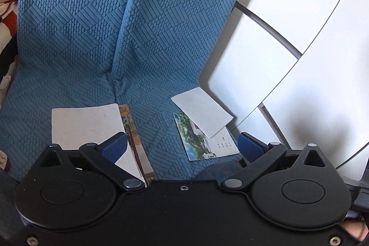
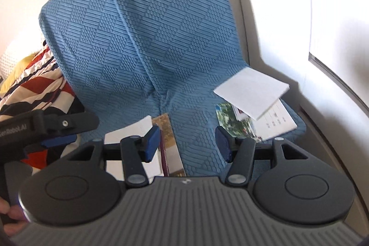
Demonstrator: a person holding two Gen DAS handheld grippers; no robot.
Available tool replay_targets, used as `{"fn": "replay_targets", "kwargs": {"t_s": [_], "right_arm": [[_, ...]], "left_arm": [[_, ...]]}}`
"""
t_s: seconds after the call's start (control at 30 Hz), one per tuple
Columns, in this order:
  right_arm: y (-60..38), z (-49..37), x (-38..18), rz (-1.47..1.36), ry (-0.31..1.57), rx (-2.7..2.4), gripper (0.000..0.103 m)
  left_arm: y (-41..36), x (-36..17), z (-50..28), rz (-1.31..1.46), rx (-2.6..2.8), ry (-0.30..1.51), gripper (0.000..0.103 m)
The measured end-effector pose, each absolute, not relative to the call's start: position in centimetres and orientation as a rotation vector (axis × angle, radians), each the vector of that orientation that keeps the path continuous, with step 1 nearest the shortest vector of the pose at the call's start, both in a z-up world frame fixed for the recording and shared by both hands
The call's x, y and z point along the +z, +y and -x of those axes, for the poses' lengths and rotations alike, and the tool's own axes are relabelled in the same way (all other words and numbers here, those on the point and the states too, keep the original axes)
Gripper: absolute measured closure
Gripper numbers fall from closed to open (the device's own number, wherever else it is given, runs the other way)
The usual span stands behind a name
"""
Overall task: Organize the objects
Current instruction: 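Back the left tool away and move it toward the white card, then lower the open left tool around the white card on the postcard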
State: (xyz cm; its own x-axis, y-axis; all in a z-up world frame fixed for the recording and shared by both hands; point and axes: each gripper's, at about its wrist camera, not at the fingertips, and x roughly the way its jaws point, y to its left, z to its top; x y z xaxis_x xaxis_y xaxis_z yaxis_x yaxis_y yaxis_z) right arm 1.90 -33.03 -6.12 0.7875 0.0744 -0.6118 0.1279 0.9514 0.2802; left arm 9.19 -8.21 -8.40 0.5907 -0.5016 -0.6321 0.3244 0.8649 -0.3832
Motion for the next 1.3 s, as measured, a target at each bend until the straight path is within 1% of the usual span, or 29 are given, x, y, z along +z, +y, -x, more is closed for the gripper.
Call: {"fn": "replay_targets", "kwargs": {"t_s": [0.4,0.5,0.83,1.3], "right_arm": [[-36.5,0.0,-7.9,-0.354,0.688,-0.128,0.047],[-37.1,-0.4,-8.7,-0.357,0.704,-0.133,0.047],[-39.3,-1.4,-9.7,-0.387,0.706,-0.157,0.047],[-43.6,-2.9,-11.1,-0.409,0.723,-0.194,0.047]], "left_arm": [[-10.5,-9.2,-9.3,0.228,-0.479,0.786,0.001],[-10.6,-9.1,-9.5,0.228,-0.473,0.766,0.001],[-12.2,-9.6,-10.5,0.236,-0.490,0.786,0.001],[-17.1,-10.4,-13.2,0.182,-0.506,0.801,0.001]]}}
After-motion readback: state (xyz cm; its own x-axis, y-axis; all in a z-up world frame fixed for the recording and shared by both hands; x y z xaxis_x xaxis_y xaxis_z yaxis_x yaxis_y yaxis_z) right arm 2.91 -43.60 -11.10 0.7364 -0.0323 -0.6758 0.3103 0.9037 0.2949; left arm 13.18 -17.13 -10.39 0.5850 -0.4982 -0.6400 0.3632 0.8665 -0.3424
